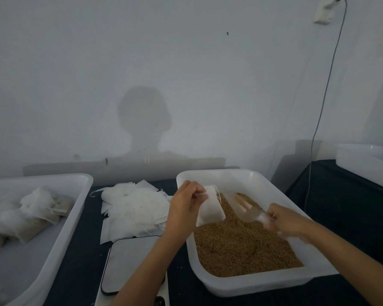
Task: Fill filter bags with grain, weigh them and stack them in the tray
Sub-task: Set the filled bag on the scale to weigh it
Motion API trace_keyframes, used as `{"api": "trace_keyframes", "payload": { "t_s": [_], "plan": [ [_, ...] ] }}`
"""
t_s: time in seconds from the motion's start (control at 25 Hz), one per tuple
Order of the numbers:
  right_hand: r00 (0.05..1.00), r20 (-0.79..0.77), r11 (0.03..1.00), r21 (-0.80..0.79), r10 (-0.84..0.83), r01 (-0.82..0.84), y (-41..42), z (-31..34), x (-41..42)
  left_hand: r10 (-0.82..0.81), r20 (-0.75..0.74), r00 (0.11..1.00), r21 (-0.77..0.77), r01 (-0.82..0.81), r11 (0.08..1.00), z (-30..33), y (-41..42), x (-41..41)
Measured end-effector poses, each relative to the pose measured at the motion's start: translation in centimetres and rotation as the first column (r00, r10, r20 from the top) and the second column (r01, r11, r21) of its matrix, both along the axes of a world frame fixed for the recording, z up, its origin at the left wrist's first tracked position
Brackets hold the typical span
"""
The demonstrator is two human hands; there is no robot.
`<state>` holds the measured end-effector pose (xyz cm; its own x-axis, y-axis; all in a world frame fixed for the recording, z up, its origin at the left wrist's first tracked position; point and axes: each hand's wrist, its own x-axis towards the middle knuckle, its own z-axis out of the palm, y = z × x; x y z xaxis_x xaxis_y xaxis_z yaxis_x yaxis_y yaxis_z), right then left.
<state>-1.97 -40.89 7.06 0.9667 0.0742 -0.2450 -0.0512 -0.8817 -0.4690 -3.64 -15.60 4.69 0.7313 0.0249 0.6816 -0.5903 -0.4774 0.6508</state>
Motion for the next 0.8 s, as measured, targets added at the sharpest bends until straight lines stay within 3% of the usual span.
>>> {"api": "trace_keyframes", "payload": {
  "t_s": [0.2, 0.36, 0.52, 0.6, 0.64, 0.72, 0.8],
  "plan": [
    [0.998, -0.01, 0.942, -0.332, 0.055, -0.055, 3.1, -3.6, 1.4, 0.103, 0.079, 0.992, -0.024, -0.101, 0.995, 2.8, 3.7, -1.7],
    [0.999, 0.009, 0.905, -0.426, 0.035, -0.028, 4.7, -5.1, 1.3, 0.123, 0.072, 0.99, 0.065, -0.127, 0.99, 2.5, 7.5, -4.1],
    [0.994, -0.037, 0.841, -0.531, 0.099, -0.104, 5.5, -5.0, 0.2, 0.136, 0.027, 0.99, 0.106, -0.138, 0.985, 1.3, 10.7, -6.1],
    [0.99, 0.055, 0.809, -0.583, 0.127, -0.071, 7.2, -3.8, -0.6, 0.138, 0.015, 0.99, 0.101, -0.139, 0.985, 0.9, 11.9, -6.8],
    [0.972, 0.185, 0.852, -0.523, 0.148, -0.03, 8.5, -3.0, -0.9, 0.136, 0.013, 0.991, 0.097, -0.136, 0.986, 0.6, 12.3, -7.0],
    [0.872, 0.472, 0.989, -0.123, 0.127, -0.077, 12.0, -1.7, -2.1, 0.128, 0.01, 0.992, 0.084, -0.128, 0.988, 0.1, 13.1, -7.3],
    [0.864, 0.493, 0.919, 0.283, 0.106, -0.274, 16.3, -0.4, -3.8, 0.112, 0.006, 0.994, 0.069, -0.112, 0.991, -0.3, 13.7, -7.7]
  ]
}}
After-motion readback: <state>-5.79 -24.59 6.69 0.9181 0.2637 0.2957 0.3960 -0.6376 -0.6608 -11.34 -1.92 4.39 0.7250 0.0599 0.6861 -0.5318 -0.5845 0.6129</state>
